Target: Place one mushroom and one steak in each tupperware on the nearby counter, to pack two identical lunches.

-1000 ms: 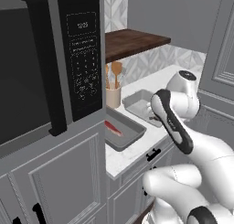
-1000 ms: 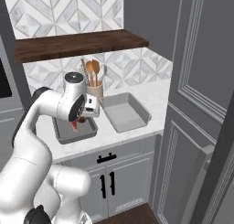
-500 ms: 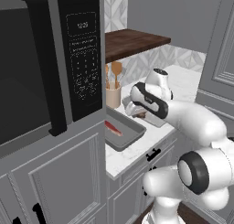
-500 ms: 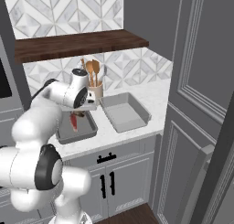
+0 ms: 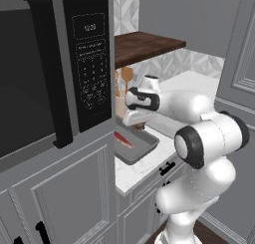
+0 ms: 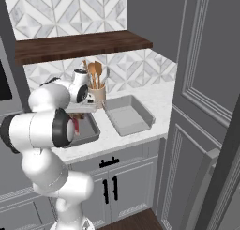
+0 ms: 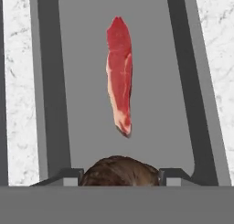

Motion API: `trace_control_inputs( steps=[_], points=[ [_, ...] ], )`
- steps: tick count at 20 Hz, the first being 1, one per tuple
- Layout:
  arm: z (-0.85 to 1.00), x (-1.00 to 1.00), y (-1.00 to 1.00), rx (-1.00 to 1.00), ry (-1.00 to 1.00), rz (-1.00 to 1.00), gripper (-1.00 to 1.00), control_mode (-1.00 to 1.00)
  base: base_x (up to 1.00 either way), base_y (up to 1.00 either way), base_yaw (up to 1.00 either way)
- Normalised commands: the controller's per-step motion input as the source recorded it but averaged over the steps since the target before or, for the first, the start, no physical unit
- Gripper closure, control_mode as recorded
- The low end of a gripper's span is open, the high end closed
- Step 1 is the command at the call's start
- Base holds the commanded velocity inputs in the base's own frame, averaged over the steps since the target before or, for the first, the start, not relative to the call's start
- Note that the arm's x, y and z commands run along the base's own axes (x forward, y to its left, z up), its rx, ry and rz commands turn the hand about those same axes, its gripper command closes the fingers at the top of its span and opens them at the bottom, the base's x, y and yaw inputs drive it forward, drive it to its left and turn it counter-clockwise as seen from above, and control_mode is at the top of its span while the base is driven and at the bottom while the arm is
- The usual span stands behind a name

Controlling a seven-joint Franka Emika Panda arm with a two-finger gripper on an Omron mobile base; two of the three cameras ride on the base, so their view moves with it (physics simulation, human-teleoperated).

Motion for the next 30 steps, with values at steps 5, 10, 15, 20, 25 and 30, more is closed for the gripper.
trace_control_inputs(
  steps=[5,10,15,20,25,30],
  points=[
    [-0.96,0.02,0.27,-0.05,-0.01,0.01,1.0,-1.0,0.0,0.0,0.0],
    [-0.39,-0.01,0.2,-0.11,-0.15,0.0,1.0,-1.0,0.0,0.0,0.0],
    [-0.07,0.22,0.02,-0.06,-0.1,0.0,1.0,-1.0,0.0,0.0,0.0],
    [0.0,0.02,0.0,0.0,0.0,0.0,1.0,-1.0,0.0,0.0,0.0],
    [0.0,0.31,-0.32,0.0,0.0,0.0,1.0,-1.0,0.0,0.0,0.0],
    [0.0,0.07,-0.02,0.0,0.0,0.0,1.0,-1.0,0.0,0.0,0.0]
  ],
)
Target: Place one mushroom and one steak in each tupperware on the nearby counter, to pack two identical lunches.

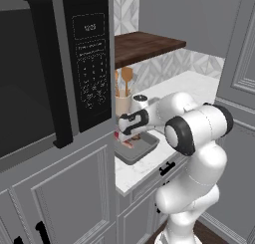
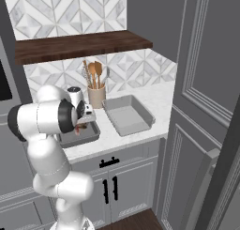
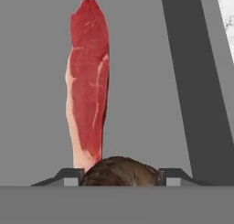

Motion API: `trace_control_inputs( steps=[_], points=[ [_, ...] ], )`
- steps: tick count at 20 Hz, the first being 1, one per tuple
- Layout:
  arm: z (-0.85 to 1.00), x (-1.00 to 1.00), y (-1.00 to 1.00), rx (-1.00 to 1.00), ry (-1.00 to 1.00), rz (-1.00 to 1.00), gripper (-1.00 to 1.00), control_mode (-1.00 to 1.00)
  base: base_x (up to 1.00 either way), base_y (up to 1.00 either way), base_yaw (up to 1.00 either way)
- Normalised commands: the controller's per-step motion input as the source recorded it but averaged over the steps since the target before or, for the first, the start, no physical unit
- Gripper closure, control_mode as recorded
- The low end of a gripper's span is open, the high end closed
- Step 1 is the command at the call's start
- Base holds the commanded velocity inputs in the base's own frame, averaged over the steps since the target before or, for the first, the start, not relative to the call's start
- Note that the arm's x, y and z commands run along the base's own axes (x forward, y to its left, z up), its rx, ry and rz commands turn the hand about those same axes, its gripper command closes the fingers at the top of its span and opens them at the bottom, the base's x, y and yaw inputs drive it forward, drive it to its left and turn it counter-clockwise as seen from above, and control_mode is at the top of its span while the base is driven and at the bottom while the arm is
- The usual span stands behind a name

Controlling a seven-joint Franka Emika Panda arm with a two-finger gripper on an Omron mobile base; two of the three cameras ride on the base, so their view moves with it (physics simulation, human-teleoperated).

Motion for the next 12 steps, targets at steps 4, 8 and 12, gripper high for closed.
trace_control_inputs(
  steps=[4,8,12],
  points=[
    [-0.28,0.29,-0.03,0.0,0.0,0.0,1.0,-1.0,0.0,0.0,0.0],
    [-0.26,0.15,-0.01,0.0,0.0,0.0,1.0,-1.0,0.0,0.0,0.0],
    [-0.05,0.0,0.0,0.0,0.0,0.0,1.0,-1.0,0.0,0.0,0.0]
  ],
)
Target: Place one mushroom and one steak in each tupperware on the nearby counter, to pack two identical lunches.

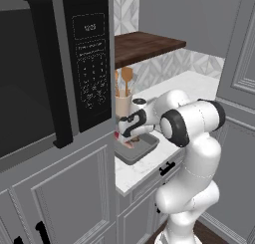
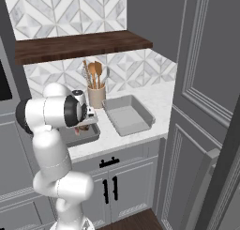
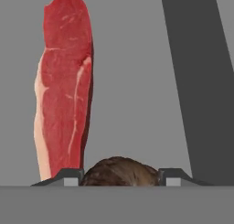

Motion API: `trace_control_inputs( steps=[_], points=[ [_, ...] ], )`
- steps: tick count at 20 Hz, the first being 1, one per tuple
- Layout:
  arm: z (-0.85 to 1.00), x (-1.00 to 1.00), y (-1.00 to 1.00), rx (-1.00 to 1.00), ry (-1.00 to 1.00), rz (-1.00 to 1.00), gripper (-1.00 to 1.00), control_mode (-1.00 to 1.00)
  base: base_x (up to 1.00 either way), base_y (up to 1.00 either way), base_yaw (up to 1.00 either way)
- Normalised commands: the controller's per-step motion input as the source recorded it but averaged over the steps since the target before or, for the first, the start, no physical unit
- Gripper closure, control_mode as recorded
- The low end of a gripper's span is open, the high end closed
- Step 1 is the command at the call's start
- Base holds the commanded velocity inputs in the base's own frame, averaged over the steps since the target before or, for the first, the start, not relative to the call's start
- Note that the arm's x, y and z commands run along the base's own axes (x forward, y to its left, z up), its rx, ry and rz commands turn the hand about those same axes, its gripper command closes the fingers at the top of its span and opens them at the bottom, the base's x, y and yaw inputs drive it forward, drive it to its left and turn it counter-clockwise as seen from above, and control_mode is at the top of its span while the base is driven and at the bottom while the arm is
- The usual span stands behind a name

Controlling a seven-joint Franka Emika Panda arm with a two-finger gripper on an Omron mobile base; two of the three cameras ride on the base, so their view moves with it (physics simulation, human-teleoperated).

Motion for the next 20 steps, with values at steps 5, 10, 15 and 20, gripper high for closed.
trace_control_inputs(
  steps=[5,10,15,20],
  points=[
    [0.0,0.06,0.0,0.0,0.0,0.0,-1.0,-1.0,0.0,0.0,0.0],
    [0.0,0.0,0.0,0.0,0.0,0.0,-1.0,-1.0,0.0,0.0,0.0],
    [0.12,0.0,0.0,0.0,0.0,0.0,-1.0,-1.0,0.0,0.0,0.0],
    [0.68,-0.2,0.0,0.0,-0.08,0.0,-1.0,-1.0,0.0,0.0,0.0]
  ],
)
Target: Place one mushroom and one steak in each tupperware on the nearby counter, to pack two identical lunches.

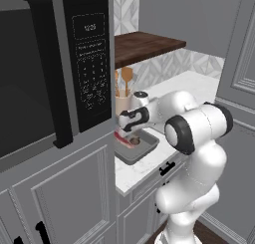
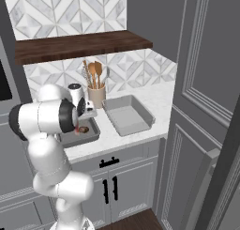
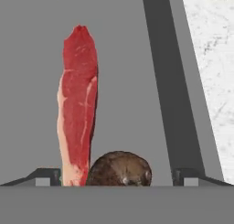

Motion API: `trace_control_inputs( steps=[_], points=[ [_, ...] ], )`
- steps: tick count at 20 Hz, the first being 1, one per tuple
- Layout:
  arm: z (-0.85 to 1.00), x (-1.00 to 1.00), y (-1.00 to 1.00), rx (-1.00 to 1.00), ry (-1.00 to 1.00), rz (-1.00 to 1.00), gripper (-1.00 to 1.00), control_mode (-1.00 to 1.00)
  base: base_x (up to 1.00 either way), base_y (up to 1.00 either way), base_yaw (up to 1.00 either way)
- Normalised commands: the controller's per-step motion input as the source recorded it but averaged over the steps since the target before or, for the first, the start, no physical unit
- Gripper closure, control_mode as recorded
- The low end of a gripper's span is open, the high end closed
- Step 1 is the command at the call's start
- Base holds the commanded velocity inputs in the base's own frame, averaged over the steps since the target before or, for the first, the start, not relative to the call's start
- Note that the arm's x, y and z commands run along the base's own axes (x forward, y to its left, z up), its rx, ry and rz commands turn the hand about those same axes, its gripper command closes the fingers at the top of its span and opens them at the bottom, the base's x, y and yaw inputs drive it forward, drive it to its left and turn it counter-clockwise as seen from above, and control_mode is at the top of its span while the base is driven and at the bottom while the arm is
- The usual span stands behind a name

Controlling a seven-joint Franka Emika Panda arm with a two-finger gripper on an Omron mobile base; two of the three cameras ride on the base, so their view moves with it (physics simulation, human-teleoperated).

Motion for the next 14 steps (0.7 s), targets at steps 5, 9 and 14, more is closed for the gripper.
trace_control_inputs(
  steps=[5,9,14],
  points=[
    [0.68,-0.82,0.0,0.0,-0.04,0.0,-1.0,-1.0,0.0,0.0,0.0],
    [0.03,-1.0,0.0,0.08,0.0,-0.09,-1.0,-1.0,0.0,0.0,0.0],
    [0.05,-1.0,-0.46,0.13,0.01,-0.2,-1.0,-1.0,0.0,0.0,0.0]
  ],
)
